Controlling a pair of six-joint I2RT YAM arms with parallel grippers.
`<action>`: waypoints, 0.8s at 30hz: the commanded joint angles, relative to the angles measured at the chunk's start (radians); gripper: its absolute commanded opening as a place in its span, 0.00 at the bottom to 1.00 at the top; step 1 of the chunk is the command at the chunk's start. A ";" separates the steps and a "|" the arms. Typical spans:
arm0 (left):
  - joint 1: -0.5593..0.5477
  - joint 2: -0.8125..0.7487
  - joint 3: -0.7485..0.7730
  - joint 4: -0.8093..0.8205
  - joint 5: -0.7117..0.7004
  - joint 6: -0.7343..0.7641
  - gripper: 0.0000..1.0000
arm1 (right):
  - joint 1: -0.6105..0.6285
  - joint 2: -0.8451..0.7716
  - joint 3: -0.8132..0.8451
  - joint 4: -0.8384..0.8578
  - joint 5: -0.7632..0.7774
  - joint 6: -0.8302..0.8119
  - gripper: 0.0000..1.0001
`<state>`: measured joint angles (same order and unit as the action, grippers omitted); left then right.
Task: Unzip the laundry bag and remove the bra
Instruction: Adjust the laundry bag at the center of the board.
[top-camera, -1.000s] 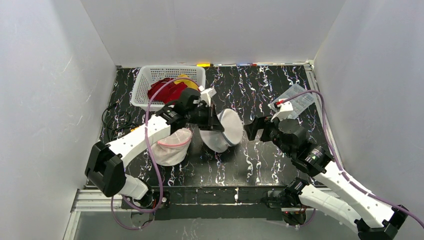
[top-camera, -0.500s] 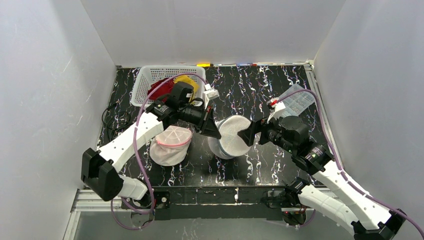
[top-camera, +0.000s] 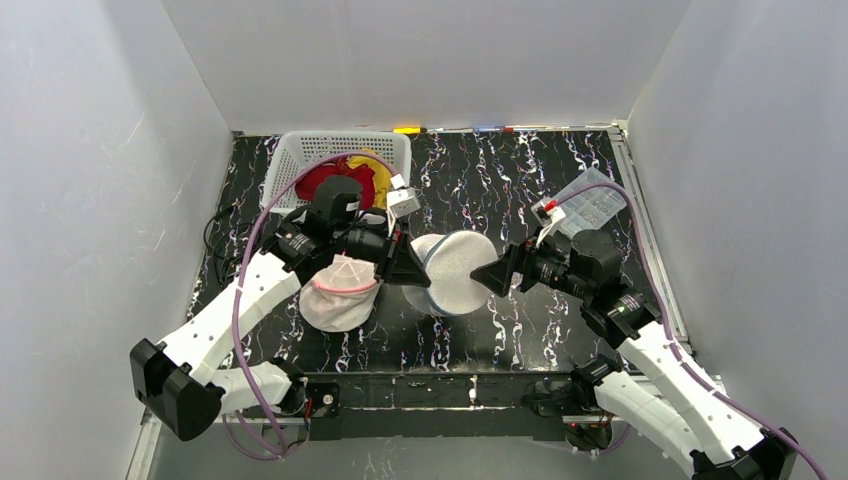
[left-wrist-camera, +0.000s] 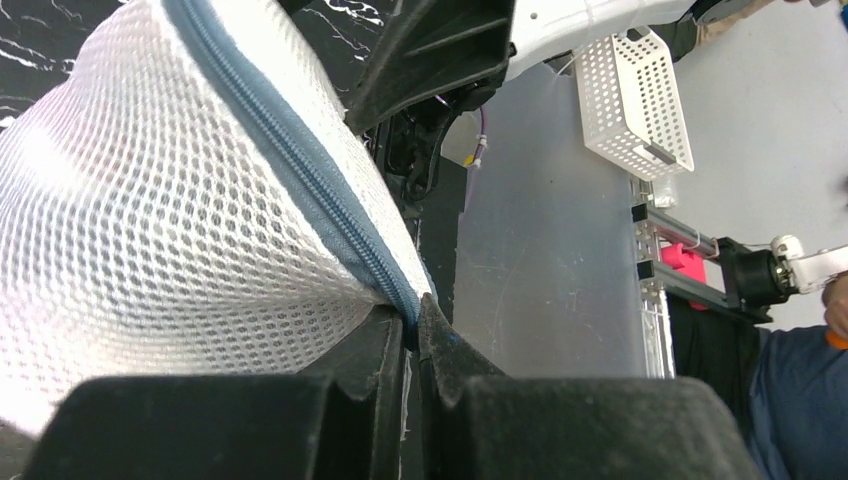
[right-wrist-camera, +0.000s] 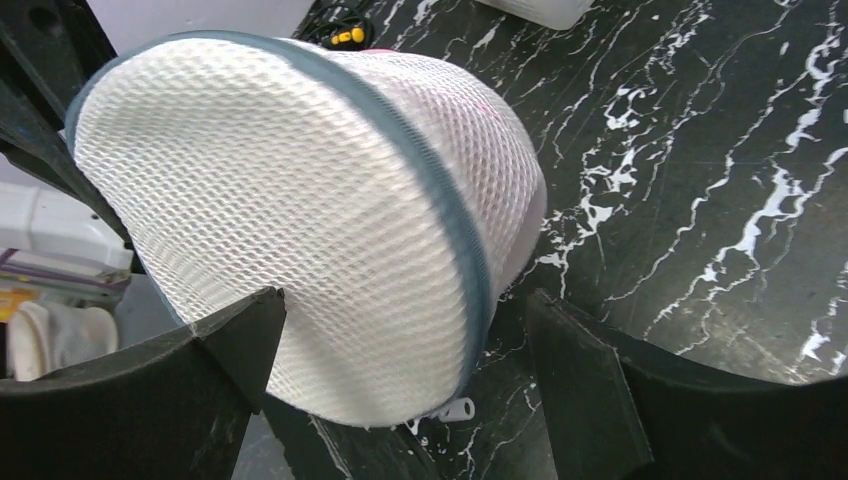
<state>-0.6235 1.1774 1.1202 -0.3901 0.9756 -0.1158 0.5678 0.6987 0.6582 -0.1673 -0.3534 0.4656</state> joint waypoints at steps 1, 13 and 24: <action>0.005 -0.047 0.016 0.003 0.059 0.087 0.00 | -0.052 -0.002 -0.037 0.152 -0.157 0.066 0.97; 0.005 -0.045 0.010 0.025 0.069 0.098 0.00 | -0.101 0.001 -0.132 0.400 -0.328 0.235 0.39; 0.006 -0.043 -0.020 0.107 -0.274 -0.061 0.37 | -0.101 0.009 -0.068 0.267 -0.160 0.217 0.01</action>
<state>-0.6228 1.1454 1.1198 -0.3656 0.9539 -0.0776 0.4622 0.7097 0.5274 0.1337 -0.6079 0.6895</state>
